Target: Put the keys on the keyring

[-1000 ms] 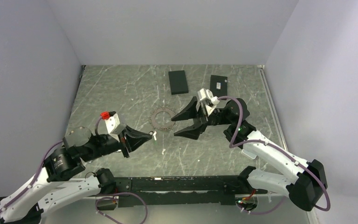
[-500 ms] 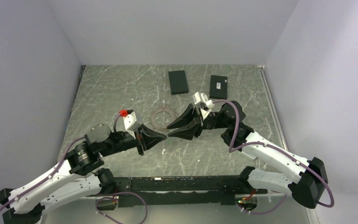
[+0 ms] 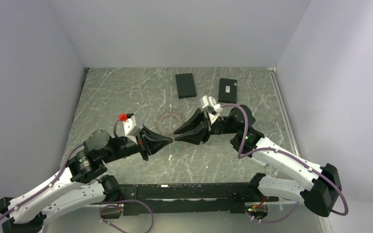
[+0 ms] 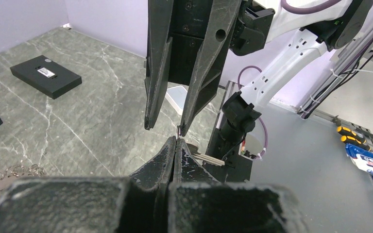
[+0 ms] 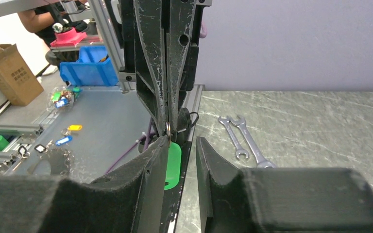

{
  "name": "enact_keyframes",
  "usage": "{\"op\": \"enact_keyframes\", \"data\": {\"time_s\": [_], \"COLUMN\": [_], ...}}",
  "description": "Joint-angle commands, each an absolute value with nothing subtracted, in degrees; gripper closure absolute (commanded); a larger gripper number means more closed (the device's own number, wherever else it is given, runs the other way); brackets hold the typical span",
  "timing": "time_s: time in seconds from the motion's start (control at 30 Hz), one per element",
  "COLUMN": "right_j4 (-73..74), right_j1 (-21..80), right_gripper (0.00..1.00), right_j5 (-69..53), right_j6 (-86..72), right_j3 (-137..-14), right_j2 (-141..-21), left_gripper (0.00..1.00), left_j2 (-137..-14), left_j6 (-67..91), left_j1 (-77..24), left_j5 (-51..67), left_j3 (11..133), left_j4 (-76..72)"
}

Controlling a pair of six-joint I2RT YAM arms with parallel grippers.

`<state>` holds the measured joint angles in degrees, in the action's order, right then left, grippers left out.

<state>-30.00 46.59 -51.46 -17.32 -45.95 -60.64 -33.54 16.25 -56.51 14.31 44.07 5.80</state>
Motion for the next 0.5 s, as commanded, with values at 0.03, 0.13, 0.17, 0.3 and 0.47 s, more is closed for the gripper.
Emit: {"op": "enact_keyframes", "data": {"time_s": [0.03,0.13,0.17,0.3,0.47], "right_j4": [-32.08,-32.31,-32.46,-32.45,-32.34], "right_j1": [46.93,47.00,47.01,47.11,47.37], "right_gripper": [0.70,0.72,0.73,0.77,0.80], "right_j5": [-51.46,-51.83,-51.97,-52.45,-52.65], "right_j6": [-16.66,-16.99,-17.11,-17.31,-17.31], "right_j3": [-46.95,-47.09,-47.11,-47.28,-47.37], "right_j2": [-59.85,-60.09,-60.16,-60.54,-60.97], "left_gripper": [1.00,1.00,1.00,1.00,1.00], "left_j2": [-32.50,-32.22,-32.17,-31.87,-31.35], "left_j6": [17.31,17.58,17.69,17.82,17.57], "left_j1": [-56.60,-56.63,-56.60,-56.66,-56.60], "left_j5": [14.60,14.55,14.51,14.29,13.64], "left_j3": [44.21,43.68,43.48,42.69,42.62], "left_j4": [3.21,2.57,2.30,1.20,1.09]}}
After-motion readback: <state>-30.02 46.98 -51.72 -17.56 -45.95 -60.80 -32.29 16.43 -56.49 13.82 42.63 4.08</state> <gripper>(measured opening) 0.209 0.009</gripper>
